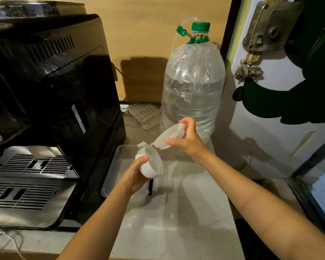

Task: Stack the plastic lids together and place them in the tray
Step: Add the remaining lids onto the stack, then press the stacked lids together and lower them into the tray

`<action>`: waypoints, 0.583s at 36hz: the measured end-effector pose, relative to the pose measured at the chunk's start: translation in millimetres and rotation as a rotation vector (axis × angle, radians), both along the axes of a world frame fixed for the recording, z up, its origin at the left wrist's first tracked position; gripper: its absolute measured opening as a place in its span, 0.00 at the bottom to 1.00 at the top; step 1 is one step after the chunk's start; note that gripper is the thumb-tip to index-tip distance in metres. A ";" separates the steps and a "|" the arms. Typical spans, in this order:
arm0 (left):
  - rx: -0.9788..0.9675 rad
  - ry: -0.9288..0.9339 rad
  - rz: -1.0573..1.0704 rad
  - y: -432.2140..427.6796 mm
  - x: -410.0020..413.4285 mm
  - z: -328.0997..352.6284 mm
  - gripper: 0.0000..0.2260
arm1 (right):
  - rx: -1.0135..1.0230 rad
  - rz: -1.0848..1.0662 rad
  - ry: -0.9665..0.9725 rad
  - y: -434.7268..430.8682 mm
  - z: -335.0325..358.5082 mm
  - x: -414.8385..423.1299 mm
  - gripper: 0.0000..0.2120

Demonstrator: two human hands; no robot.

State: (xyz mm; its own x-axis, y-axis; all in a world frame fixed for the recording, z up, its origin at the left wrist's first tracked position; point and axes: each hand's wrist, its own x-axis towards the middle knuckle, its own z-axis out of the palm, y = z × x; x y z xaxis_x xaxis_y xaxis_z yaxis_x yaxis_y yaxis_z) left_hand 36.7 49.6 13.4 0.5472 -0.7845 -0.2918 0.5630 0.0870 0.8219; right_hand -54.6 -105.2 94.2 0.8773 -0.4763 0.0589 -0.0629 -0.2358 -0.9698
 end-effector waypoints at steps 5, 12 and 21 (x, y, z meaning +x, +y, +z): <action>-0.074 0.043 0.024 -3.8 -1.3 2.3 0.43 | 0.139 -0.087 -0.044 7.7 -12.7 -1.7 0.33; -0.171 -0.009 -0.007 -6.2 -2.0 6.6 0.35 | 0.275 -0.090 -0.070 31.1 -41.5 0.3 0.28; -0.180 -0.036 0.005 -2.0 -0.2 11.6 0.35 | 0.242 0.046 0.043 38.7 -48.5 1.3 0.49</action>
